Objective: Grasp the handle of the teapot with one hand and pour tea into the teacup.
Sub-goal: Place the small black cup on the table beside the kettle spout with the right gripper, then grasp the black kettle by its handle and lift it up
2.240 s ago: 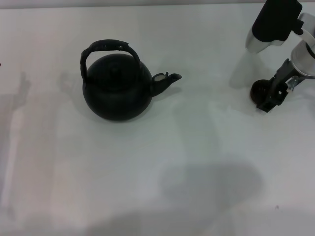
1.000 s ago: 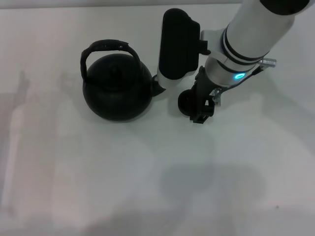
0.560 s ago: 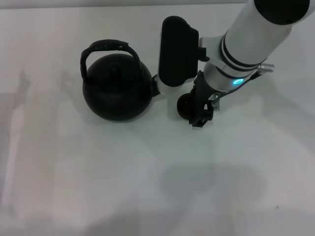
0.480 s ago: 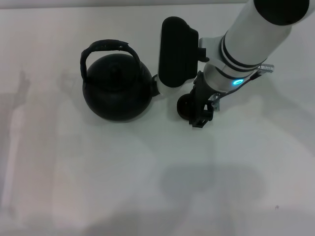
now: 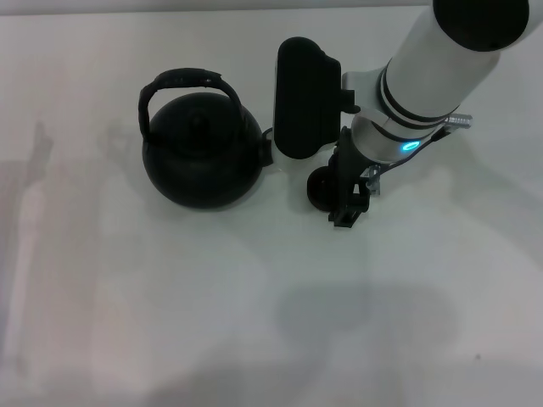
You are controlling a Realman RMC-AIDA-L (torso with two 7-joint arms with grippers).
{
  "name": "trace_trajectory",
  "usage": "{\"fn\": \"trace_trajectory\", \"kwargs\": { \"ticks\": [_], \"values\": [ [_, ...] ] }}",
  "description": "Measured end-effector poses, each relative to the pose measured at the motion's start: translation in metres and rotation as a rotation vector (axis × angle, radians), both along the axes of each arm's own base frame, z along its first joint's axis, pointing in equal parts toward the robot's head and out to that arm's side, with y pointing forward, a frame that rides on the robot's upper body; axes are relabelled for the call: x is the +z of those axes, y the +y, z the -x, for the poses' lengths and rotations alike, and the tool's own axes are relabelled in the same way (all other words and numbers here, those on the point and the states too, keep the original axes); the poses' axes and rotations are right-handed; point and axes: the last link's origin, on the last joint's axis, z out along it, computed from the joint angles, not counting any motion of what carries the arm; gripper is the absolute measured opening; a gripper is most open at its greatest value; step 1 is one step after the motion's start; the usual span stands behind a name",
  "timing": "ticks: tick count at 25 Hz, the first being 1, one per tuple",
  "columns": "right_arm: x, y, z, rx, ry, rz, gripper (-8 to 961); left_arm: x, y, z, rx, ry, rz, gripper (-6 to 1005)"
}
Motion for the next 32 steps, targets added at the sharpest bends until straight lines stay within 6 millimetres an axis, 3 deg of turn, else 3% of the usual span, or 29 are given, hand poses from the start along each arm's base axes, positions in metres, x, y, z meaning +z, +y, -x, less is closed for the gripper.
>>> {"fn": "trace_trajectory", "kwargs": {
  "ticks": [6,16,32],
  "values": [
    [0.001,0.0,0.001,0.0,0.0,0.002,851,0.001,0.0,-0.001,-0.006,0.0,-0.006,831],
    [0.007,0.002,0.001,-0.018,0.039,-0.012,851,0.001,-0.001,-0.001,-0.007,-0.001,-0.009,831],
    [0.046,0.007,-0.008,-0.105,0.19,-0.044,849,0.003,-0.001,-0.002,-0.004,-0.016,-0.036,830]
  ]
}}
